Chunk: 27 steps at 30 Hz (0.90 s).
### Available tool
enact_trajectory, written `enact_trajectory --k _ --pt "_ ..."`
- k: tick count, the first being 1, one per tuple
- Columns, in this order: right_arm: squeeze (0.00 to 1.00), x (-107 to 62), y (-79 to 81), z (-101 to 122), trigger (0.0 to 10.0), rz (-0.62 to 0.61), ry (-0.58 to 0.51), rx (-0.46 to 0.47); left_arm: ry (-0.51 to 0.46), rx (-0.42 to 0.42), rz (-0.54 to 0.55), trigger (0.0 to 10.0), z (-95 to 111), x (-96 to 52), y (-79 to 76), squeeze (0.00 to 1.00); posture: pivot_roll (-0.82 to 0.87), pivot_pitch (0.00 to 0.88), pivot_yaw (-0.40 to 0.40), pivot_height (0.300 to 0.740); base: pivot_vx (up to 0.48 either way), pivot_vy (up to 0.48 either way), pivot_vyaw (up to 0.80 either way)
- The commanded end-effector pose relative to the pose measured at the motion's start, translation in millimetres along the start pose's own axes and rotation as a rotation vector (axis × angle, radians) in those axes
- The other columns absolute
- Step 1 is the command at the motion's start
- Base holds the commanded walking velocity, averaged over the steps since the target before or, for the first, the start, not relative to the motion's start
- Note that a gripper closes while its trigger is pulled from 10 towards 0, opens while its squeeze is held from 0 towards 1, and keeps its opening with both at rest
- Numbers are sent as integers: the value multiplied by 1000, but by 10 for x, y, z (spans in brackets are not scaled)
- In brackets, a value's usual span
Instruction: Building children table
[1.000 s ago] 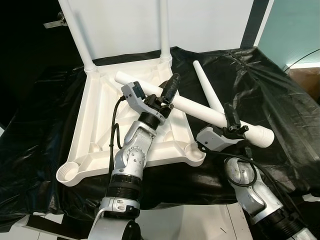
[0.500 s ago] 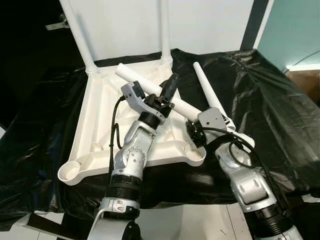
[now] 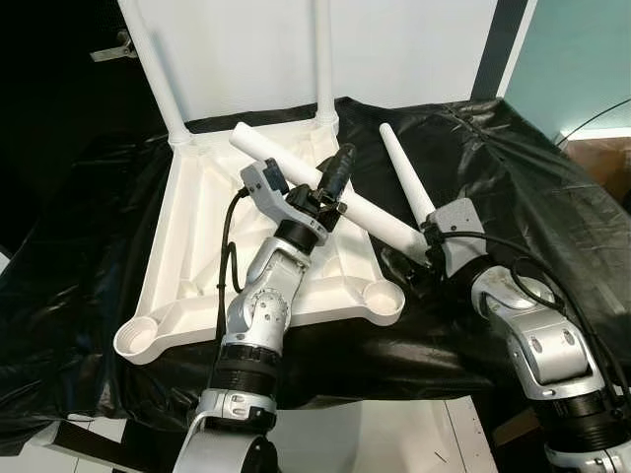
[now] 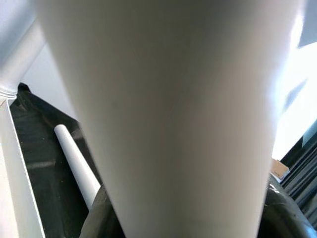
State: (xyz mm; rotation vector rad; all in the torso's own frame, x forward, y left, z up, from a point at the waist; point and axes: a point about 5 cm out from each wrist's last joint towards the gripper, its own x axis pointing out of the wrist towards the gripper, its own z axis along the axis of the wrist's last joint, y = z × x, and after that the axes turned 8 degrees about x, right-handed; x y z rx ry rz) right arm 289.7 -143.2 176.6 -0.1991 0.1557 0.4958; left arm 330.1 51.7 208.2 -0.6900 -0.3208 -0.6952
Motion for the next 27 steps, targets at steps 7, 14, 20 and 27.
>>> enact_trajectory --k 7,14,20,27 --pt "0 81 222 -160 0 27 29 117 18 -4 -96 0 -67 -21 -76 0 -126 16 67 740 0 0 0" --pt "0 108 309 -180 0 9 14 108 15 -2 -84 10000 -54 -12 -64 1000 -127 15 72 740 0 0 0" --pt "0 178 270 -15 0 -156 -66 -228 47 35 -27 10000 -54 25 -5 1000 -128 17 79 740 0 0 0" --pt "0 240 357 88 0 -258 -162 -539 60 37 -30 10000 -78 33 -30 435 -129 17 79 740 0 0 0"
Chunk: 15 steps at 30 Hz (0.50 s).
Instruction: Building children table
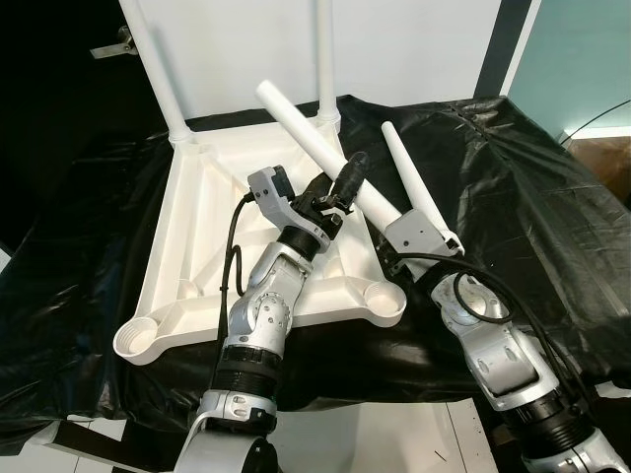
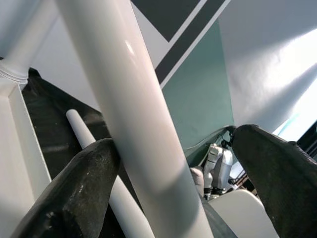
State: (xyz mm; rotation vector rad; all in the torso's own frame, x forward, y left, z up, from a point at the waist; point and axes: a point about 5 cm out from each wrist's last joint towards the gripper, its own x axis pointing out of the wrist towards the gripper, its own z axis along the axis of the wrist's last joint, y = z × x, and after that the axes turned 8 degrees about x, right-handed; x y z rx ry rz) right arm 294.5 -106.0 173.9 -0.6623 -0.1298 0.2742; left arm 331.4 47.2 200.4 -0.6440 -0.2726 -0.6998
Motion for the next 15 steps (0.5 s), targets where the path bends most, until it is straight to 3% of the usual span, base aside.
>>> enact_trajectory --k 1,8,15 --pt "0 3 87 63 0 4 -58 -105 0 12 -36 10000 17 38 -48 133 -126 18 76 740 0 0 0" --pt "0 -40 188 52 0 -27 -137 -312 0 13 -27 10000 14 23 -22 122 -125 18 75 740 0 0 0" --pt "0 -75 188 -11 0 -71 -179 -405 3 5 -27 10000 9 29 -24 122 -127 20 76 740 0 0 0"
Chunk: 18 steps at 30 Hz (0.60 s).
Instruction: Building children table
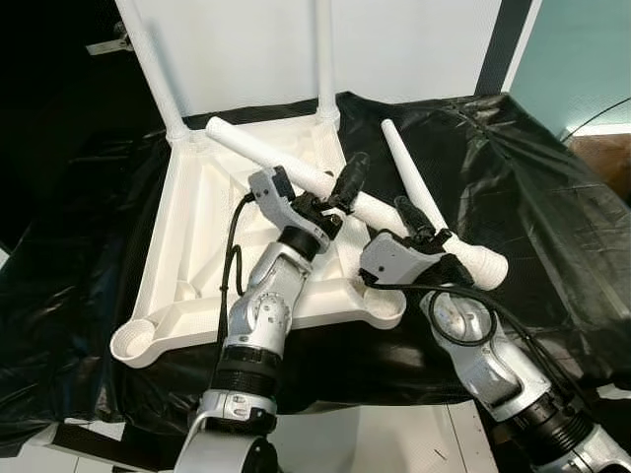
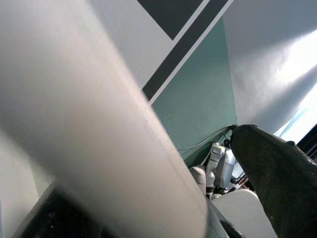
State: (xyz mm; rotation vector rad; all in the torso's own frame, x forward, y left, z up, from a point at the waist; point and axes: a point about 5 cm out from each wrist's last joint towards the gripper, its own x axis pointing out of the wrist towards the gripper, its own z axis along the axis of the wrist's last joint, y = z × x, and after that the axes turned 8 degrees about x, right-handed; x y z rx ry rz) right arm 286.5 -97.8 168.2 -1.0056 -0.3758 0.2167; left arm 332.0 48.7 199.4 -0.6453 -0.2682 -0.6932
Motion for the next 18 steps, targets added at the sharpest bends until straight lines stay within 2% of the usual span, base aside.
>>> enact_trajectory --k 1,3,4,5,6,11,12,13,14,17,18 --pt "0 -30 77 3 0 20 -19 -25 1 6 -35 10000 8 36 -42 122 -127 20 76 740 0 0 0" --pt "0 -49 83 -10 0 9 -25 -38 1 -1 -42 10000 7 37 -50 118 -129 21 77 740 0 0 0" --pt "0 -70 91 -14 0 -6 -35 -52 -8 -15 -59 0 11 30 -67 98 -131 22 78 740 0 0 0" --pt "0 -70 91 -14 0 -6 -35 -52 -8 -15 -59 0 11 30 -67 98 -131 22 78 740 0 0 0" --pt "0 -91 105 -16 0 -22 -45 -71 -18 -23 -78 0 19 22 -87 39 -132 22 79 740 0 0 0" --pt "0 -122 136 -25 0 -47 -53 -102 -37 -34 -101 0 35 13 -111 0 -133 23 80 740 0 0 0" --pt "0 -123 139 -33 5804 -52 -45 -92 -40 -35 -102 0 38 13 -112 0 -133 23 80 740 0 0 0" --pt "0 -123 142 -40 5804 -56 -40 -85 -41 -36 -103 0 39 13 -111 0 -133 23 81 740 0 0 0" --pt "0 -118 136 -49 10000 -63 -29 -67 -42 -36 -104 0 41 11 -112 0 -133 22 81 740 0 0 0" --pt "16 -100 101 -65 10000 -84 -10 -21 -43 -37 -107 0 42 5 -114 0 -132 24 80 740 0 0 0" --pt "271 -94 78 -69 10000 -100 1 11 -43 -37 -108 0 41 1 -114 0 -132 24 80 740 0 0 0"
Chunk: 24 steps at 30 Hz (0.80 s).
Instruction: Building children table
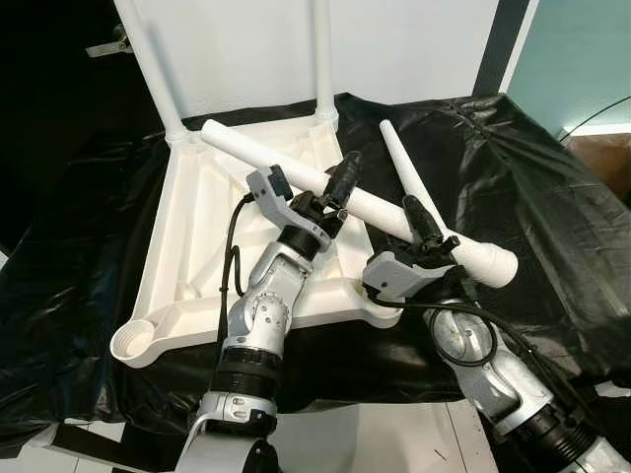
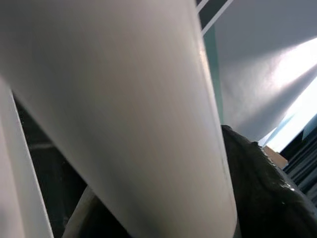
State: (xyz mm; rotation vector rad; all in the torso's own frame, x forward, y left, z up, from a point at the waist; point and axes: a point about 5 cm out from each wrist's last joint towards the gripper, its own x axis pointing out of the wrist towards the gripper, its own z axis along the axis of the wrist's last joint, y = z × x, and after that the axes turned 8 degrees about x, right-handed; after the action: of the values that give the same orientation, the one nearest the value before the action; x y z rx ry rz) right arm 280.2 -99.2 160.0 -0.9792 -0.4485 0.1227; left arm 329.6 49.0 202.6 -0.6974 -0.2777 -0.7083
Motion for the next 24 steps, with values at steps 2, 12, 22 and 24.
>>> enact_trajectory --k 2,12,22,24 --pt "1000 -4 -11 -52 10000 5 55 94 -19 9 -95 0 5 1 -86 0 -131 24 80 740 0 0 0" --pt "0 114 -100 -56 10000 174 320 757 -17 4 -101 0 3 6 -87 0 -137 21 80 740 0 0 0" --pt "0 106 -235 -251 0 297 367 911 -16 -1 -110 0 -12 13 -112 0 -136 19 73 740 0 0 0" --pt "0 99 -237 -275 0 311 373 930 -18 -1 -109 0 -8 12 -110 0 -132 18 70 740 0 0 0"
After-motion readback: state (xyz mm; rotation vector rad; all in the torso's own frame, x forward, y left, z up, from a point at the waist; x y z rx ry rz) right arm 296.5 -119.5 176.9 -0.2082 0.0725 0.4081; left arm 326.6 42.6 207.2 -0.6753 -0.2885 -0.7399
